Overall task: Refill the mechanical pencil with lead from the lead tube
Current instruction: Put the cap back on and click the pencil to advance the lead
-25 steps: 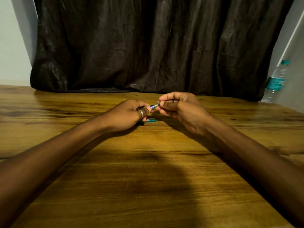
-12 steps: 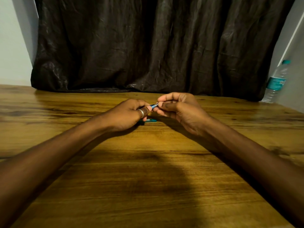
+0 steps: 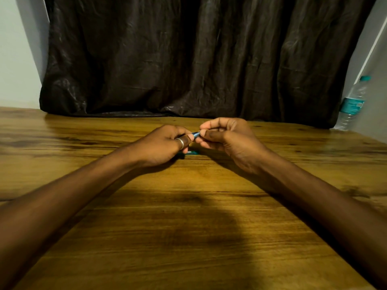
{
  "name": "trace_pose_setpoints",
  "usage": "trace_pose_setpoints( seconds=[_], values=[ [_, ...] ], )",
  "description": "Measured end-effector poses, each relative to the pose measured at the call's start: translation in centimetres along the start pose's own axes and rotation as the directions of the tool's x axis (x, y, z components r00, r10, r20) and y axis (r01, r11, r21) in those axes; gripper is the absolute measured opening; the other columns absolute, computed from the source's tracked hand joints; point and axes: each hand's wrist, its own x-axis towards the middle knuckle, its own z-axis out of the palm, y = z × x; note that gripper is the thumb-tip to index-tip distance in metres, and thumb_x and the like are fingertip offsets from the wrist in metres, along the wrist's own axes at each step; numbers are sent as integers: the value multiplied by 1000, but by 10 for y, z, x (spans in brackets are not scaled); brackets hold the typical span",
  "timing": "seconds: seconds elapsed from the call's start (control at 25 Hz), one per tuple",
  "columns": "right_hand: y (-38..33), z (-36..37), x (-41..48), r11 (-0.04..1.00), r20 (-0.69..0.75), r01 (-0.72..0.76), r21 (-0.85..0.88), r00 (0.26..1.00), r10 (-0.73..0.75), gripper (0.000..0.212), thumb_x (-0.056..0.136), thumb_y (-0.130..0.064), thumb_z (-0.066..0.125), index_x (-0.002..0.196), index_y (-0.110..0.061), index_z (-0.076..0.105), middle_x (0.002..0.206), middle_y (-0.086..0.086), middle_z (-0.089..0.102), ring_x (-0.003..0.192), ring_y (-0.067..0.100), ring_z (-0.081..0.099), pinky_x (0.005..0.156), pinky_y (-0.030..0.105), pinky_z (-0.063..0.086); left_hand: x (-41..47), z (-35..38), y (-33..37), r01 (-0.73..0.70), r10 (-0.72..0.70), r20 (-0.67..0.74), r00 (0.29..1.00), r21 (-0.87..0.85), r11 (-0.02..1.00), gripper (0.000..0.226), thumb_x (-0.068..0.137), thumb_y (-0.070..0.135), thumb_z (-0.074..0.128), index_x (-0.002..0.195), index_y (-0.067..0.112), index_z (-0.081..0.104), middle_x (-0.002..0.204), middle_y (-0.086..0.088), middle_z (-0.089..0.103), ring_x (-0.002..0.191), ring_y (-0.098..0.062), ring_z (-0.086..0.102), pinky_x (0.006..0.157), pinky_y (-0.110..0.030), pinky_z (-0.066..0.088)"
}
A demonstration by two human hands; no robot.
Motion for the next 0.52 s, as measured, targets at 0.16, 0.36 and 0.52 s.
trace_pose_setpoints(
  seconds=[0.16,0.36,0.52],
  values=[
    [2,2,0,1000,2,13,-26,1000,-13,15,92,12,60,105,7,65,84,18,71,64,11,72,66,19,59,1,0,-1,1,-1,7,1000,5,1000,24,106,21,48,92,21,69,80,-7,62,62,-11,49,55,-25,37],
    [4,0,3,1000,34,21,-11,999,-21,16,91,7,64,102,-4,68,85,13,73,71,12,73,68,21,59,3,-1,-2,-13,13,-8,1000,-6,1000,29,106,26,48,84,24,67,69,4,62,50,1,49,47,-16,39],
    [0,-6,9,997,-11,64,-41,998,-64,16,90,6,65,97,-8,70,80,8,76,74,12,74,67,22,59,6,-1,-5,45,-44,18,999,-64,997,25,107,27,46,104,15,68,79,-1,67,57,-7,52,44,-18,41]
  ],
)
